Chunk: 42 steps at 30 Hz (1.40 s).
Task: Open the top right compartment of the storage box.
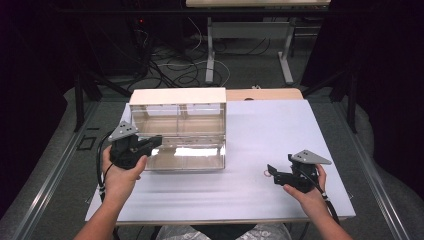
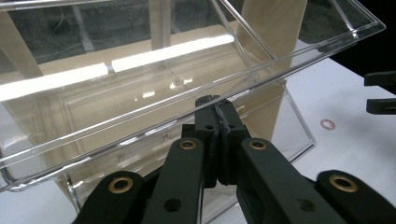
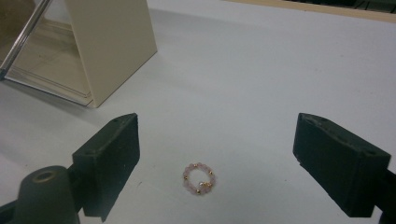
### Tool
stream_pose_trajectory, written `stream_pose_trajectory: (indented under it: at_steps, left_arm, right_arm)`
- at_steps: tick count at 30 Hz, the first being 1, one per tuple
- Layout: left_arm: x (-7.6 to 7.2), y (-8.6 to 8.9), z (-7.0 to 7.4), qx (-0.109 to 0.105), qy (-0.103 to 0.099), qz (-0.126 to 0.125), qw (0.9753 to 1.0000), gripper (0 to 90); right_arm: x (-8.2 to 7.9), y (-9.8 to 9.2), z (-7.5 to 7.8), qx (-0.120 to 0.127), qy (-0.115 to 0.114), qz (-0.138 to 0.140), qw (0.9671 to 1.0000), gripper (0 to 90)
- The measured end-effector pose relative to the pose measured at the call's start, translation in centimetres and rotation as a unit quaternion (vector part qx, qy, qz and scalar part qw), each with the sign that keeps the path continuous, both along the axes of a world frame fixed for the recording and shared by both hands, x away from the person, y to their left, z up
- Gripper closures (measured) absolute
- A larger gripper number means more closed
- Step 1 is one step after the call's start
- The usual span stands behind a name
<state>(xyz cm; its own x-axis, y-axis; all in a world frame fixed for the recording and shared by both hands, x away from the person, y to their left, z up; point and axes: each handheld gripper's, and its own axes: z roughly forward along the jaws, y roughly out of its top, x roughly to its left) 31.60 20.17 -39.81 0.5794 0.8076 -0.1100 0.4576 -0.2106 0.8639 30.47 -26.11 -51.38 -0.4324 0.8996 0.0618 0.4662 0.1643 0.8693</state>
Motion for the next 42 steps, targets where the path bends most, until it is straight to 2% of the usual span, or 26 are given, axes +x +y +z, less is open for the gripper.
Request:
stream_pose_trajectory:
  at_steps: [14,26,29,32,37,42]
  left_arm:
    - [0.0,-0.1,1.1,0.004,-0.009,0.000,0.9999,90.0]
    - [0.1,0.0,2.4,0.010,-0.016,0.000,0.9998,90.0]
    - [0.2,0.0,2.6,0.012,-0.018,0.000,0.9998,90.0]
    - [0.3,-0.1,2.9,0.014,-0.020,0.000,0.9997,90.0]
    - [0.4,-0.1,3.1,0.013,-0.021,0.000,0.9997,90.0]
    - [0.5,-0.1,3.4,0.013,-0.023,0.000,0.9997,90.0]
  right_arm:
    - [0.0,0.0,0.0,0.000,-0.005,0.002,1.0000,14.8]
    - [0.1,0.0,0.1,0.013,-0.005,-0.003,0.9999,15.8]
    - [0.2,0.0,0.1,0.010,-0.011,-0.006,0.9999,16.4]
    - [0.1,-0.1,0.2,0.008,-0.005,-0.003,1.0000,17.5]
    - [0.3,-0.1,0.2,0.000,-0.007,-0.006,1.0000,18.3]
    - [0.4,-0.1,0.0,0.005,-0.014,-0.011,0.9998,19.5]
